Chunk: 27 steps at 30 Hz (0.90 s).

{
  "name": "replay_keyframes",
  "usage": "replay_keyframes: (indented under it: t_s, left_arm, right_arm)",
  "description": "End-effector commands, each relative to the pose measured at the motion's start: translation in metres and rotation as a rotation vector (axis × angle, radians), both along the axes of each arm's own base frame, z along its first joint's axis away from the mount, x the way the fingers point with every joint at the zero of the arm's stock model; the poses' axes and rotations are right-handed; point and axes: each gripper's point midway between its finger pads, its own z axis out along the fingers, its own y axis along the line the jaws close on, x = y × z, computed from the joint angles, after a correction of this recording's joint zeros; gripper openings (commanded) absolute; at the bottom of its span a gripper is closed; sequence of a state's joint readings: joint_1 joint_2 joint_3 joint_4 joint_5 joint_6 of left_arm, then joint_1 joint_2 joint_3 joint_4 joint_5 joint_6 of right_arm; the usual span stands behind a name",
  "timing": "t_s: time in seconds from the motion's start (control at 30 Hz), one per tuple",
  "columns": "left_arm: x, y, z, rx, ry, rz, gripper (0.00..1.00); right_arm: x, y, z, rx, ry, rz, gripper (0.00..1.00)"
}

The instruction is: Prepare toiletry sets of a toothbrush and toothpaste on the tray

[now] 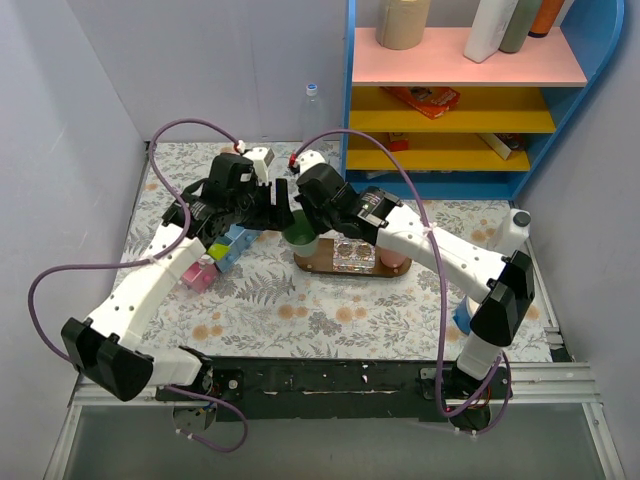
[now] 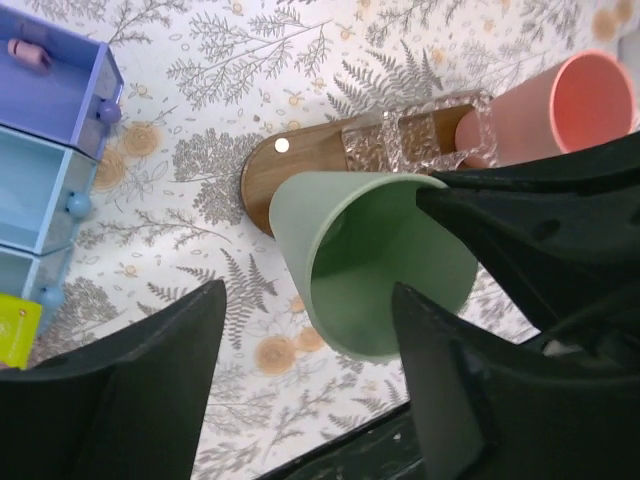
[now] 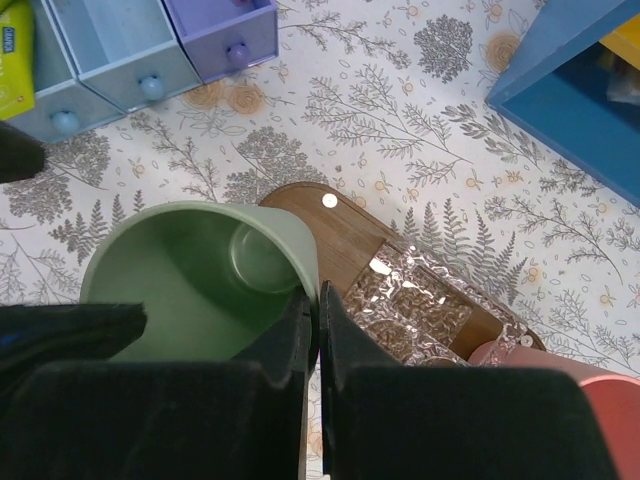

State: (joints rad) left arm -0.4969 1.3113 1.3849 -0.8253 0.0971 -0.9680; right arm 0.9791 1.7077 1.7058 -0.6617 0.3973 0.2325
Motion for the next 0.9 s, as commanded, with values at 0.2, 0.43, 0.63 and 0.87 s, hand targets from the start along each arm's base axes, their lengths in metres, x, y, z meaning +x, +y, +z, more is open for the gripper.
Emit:
replay_keyframes:
  t_s: [0.2,0.43,0.63,0.87]
  left_arm:
    - [0.006,0.03,0.058,-0.059,-0.288,0.086,0.98]
    - [0.044,0.083,0.049,-0.15,-0.302,0.213,0.98]
    - [0.072,0.136,0.031,-0.098,-0.418,0.424,0.98]
    - [0.067,0.17,-0.019,0.01,-0.472,0.576,0.98]
  right_arm:
    - [0.012,-0.041,0.062,0.125,-0.136,-0.044,0.01]
    - [0.011,-0.038,0.059,0.147,-0.054,0.096,0.01]
    - [0.014,-0.03,0.047,0.078,-0.005,0.148,0.01]
    - [0.025,-0.013,0.019,0.034,0.065,0.195,0.01]
